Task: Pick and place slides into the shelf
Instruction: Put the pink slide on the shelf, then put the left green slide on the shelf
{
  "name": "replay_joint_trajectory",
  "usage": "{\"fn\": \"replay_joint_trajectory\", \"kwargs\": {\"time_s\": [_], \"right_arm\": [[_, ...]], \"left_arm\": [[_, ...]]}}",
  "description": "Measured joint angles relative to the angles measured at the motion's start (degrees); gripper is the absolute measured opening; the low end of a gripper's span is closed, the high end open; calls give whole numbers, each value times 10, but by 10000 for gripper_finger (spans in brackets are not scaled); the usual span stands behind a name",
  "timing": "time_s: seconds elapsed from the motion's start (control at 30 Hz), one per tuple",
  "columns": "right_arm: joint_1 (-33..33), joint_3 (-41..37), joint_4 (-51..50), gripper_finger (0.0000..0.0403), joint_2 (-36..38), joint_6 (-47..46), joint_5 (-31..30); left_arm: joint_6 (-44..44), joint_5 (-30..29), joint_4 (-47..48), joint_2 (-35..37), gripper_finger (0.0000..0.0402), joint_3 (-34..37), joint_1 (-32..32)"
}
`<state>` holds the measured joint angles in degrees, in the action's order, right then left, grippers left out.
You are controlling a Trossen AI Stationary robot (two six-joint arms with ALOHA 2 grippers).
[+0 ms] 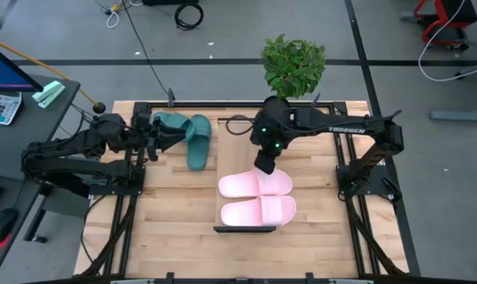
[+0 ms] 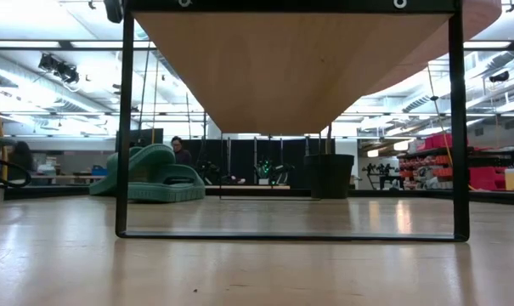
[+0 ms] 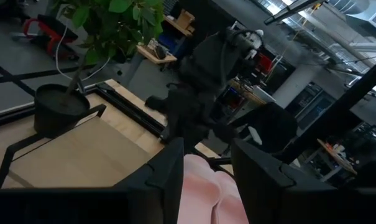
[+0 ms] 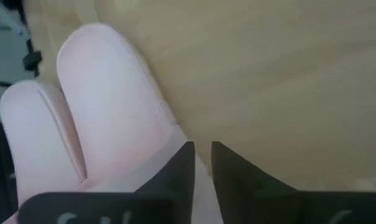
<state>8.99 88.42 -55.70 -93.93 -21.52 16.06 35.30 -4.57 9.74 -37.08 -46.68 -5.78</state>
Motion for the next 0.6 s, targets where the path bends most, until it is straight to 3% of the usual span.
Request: {"fn": "replay_joint_trajectory", "kwargs": {"time_s": [0.1, 0.3, 0.6], "right_arm": [[4, 0, -1, 78, 22, -16, -9], [2, 0, -14, 97, 83, -37, -42], [2, 0, -69, 99, 162, -59, -104]], "left_arm": [[0, -10, 15, 0, 141, 0, 0], [1, -93, 134, 0, 134, 0, 0], [138, -225, 344, 0, 132, 0, -22]]}}
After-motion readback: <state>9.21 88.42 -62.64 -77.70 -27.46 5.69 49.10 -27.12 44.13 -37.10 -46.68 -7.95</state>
